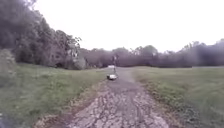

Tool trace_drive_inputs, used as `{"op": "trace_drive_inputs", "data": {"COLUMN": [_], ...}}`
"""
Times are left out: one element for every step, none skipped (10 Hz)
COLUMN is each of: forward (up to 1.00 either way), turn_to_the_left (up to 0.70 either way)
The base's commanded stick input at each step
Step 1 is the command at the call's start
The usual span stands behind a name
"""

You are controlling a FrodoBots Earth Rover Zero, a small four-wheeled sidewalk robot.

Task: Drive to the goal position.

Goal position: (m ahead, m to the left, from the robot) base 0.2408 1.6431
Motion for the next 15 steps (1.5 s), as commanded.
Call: {"op": "trace_drive_inputs", "data": {"forward": [1.0,1.0,1.0,1.0,1.0,1.0,1.0,1.0,1.0,1.0,1.0,1.0,1.0,1.0,1.0], "turn_to_the_left": [-0.15,0.0,0.0,0.0,0.0,0.0,0.0,0.0,0.0,0.0,0.0,0.0,0.0,0.0,0.0]}}
